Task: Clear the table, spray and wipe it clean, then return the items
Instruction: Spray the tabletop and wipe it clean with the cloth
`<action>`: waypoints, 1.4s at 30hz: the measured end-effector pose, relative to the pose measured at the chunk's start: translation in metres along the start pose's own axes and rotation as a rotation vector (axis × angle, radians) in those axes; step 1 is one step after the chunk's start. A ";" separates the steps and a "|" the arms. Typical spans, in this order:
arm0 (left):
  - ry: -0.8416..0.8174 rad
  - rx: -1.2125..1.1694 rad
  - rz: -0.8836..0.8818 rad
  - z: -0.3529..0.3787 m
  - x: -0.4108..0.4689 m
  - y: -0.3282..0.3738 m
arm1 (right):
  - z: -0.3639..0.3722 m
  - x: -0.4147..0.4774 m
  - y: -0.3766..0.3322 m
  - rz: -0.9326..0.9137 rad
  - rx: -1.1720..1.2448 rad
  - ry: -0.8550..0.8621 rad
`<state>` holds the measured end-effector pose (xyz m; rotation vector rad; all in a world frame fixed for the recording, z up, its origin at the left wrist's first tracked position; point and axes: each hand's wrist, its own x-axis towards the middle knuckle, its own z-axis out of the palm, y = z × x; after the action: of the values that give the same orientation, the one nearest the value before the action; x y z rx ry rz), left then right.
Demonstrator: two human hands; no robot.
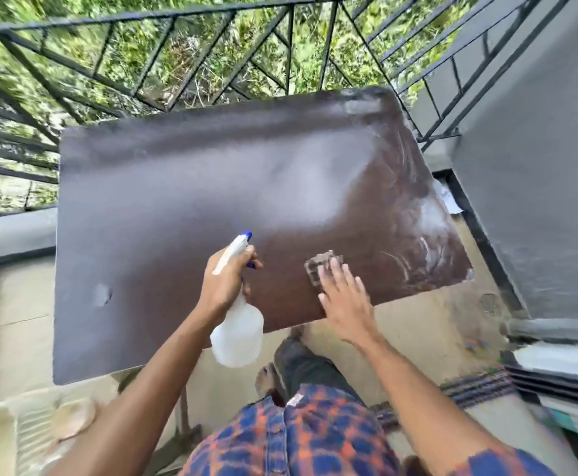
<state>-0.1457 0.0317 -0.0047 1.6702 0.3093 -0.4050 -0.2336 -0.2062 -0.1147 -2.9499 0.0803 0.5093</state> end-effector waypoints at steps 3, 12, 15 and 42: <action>-0.021 -0.008 -0.015 0.010 -0.017 -0.005 | -0.023 0.002 0.068 0.318 0.085 -0.023; 0.008 -0.024 -0.001 0.031 -0.041 -0.014 | 0.007 0.000 -0.067 -0.030 0.121 -0.016; 0.040 -0.009 0.017 0.042 -0.043 -0.010 | 0.023 -0.025 -0.054 -0.106 0.148 0.019; 0.065 -0.020 -0.020 0.210 -0.037 0.020 | -0.034 0.014 0.259 0.347 0.214 0.134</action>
<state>-0.1886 -0.1782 0.0054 1.6640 0.3769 -0.3620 -0.2295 -0.4673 -0.1225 -2.7617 0.6285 0.3167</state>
